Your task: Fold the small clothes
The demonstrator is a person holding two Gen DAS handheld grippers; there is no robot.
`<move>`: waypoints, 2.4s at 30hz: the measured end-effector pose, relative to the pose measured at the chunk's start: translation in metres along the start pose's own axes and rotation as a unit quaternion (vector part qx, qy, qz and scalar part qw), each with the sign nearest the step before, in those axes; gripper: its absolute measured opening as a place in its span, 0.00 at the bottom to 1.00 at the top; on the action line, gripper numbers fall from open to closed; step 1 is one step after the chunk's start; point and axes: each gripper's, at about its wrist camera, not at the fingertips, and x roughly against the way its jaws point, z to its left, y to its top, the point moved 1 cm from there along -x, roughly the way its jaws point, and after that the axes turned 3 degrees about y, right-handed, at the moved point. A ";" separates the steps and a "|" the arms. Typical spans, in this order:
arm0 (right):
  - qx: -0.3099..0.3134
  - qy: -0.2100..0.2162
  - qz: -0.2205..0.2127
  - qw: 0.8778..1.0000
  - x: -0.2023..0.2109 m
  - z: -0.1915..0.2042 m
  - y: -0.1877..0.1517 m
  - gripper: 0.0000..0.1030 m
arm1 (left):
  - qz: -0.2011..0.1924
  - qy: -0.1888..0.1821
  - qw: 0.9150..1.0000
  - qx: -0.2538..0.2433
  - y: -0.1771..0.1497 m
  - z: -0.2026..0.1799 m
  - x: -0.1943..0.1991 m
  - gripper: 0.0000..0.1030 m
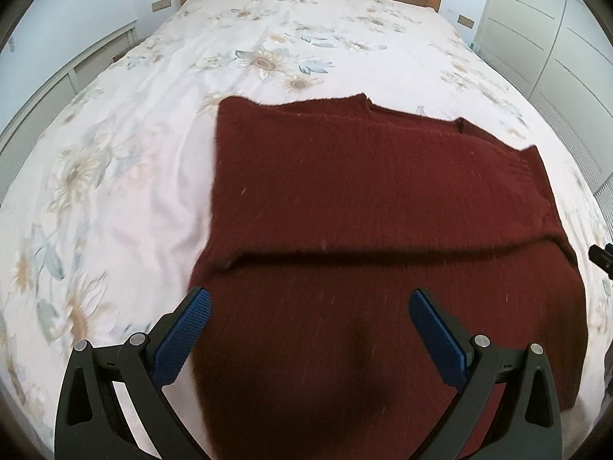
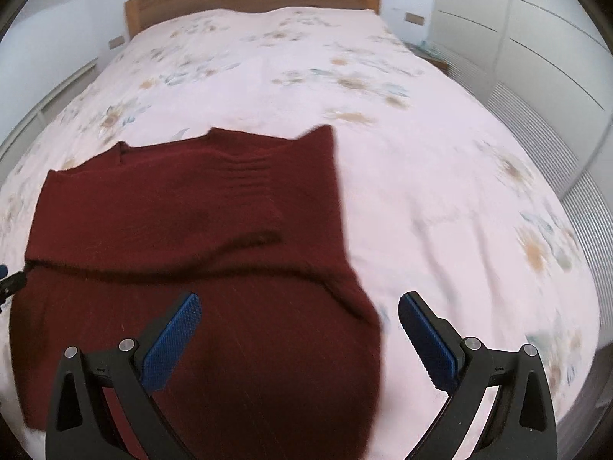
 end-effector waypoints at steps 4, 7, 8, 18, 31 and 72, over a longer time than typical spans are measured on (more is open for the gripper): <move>-0.022 -0.006 0.017 1.000 0.017 -0.025 -0.033 1.00 | 0.006 0.019 1.000 0.005 -0.017 0.009 0.015 0.99; -0.027 -0.010 0.025 0.999 0.026 -0.037 -0.053 1.00 | 0.011 0.018 1.000 0.016 -0.029 0.019 0.028 0.99; -0.025 -0.012 0.028 0.999 0.030 -0.040 -0.059 1.00 | 0.014 0.017 1.000 0.020 -0.033 0.022 0.032 0.99; -0.019 0.023 0.094 0.995 0.013 -0.034 -0.098 1.00 | 0.076 0.016 0.997 0.014 -0.087 0.027 0.034 0.99; -0.006 0.047 0.191 0.980 -0.010 -0.016 -0.134 0.69 | 0.156 0.000 0.987 -0.030 -0.141 -0.001 0.016 0.84; -0.046 0.106 0.023 0.993 -0.025 -0.008 0.130 0.11 | 0.000 -0.032 0.999 0.027 0.119 0.008 0.018 0.09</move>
